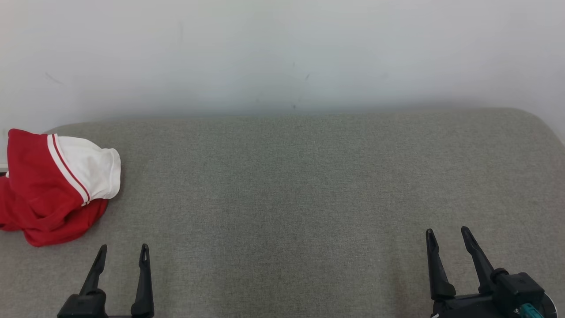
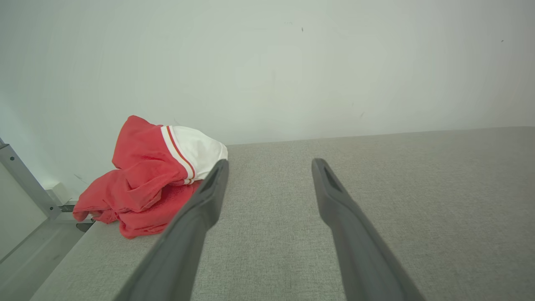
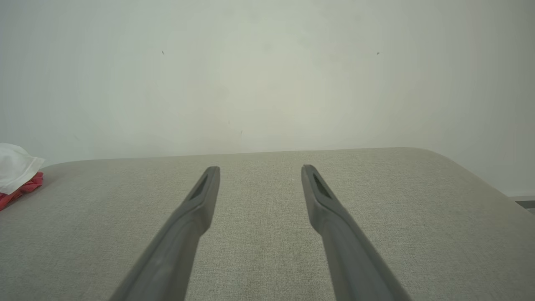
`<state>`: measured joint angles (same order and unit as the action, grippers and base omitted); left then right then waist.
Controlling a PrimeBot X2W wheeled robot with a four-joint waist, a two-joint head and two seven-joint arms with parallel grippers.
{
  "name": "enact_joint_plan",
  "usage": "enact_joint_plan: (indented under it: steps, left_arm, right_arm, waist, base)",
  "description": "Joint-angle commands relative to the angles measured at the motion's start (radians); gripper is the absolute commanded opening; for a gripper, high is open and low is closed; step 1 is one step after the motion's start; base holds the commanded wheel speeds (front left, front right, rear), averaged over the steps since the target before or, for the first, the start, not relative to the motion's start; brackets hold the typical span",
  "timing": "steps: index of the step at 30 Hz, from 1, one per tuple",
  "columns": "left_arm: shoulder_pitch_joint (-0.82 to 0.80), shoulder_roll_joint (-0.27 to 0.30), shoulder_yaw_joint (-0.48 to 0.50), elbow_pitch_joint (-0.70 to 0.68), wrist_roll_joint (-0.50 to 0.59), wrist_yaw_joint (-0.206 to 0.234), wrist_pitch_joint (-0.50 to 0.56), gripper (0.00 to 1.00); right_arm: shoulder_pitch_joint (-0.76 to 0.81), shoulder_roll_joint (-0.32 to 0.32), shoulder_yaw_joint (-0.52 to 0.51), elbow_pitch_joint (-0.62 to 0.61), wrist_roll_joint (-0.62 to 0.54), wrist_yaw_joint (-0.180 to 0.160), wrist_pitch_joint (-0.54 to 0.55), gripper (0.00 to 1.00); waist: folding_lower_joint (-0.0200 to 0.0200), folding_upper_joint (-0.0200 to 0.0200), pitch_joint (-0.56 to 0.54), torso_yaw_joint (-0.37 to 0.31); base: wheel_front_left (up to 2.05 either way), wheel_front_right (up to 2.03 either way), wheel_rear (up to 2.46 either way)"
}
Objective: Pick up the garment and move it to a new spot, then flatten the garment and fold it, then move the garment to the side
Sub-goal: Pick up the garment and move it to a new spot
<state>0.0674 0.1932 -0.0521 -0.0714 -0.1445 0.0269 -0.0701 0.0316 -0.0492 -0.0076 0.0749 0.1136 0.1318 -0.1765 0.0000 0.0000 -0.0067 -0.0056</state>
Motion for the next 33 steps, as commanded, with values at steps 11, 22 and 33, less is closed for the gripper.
enact_joint_plan:
  steps: [11,22,33]
  left_arm:
    - [-0.002,0.007,-0.003,0.005,-0.008,0.017,0.005,1.0]
    - [0.007,0.01,-0.001,-0.002,-0.013,0.037,0.005,1.0]
    - [0.013,0.013,0.008,-0.001,-0.022,0.052,-0.004,1.0]
  right_arm:
    - [0.015,-0.002,0.002,-0.007,0.028,-0.002,0.006,1.0]
    - [0.02,-0.002,0.002,0.0,0.04,-0.002,-0.001,1.0]
    - [0.016,-0.002,0.012,0.008,0.046,-0.002,0.0,1.0]
  waist:
    - [0.0,0.0,0.0,0.077]
    - [0.0,0.0,0.004,0.226]
    - [0.0,0.0,0.009,0.342]
  base:
    - [0.0,0.0,0.0]
    - [0.0,0.0,0.0]
    - [0.0,0.0,0.0]
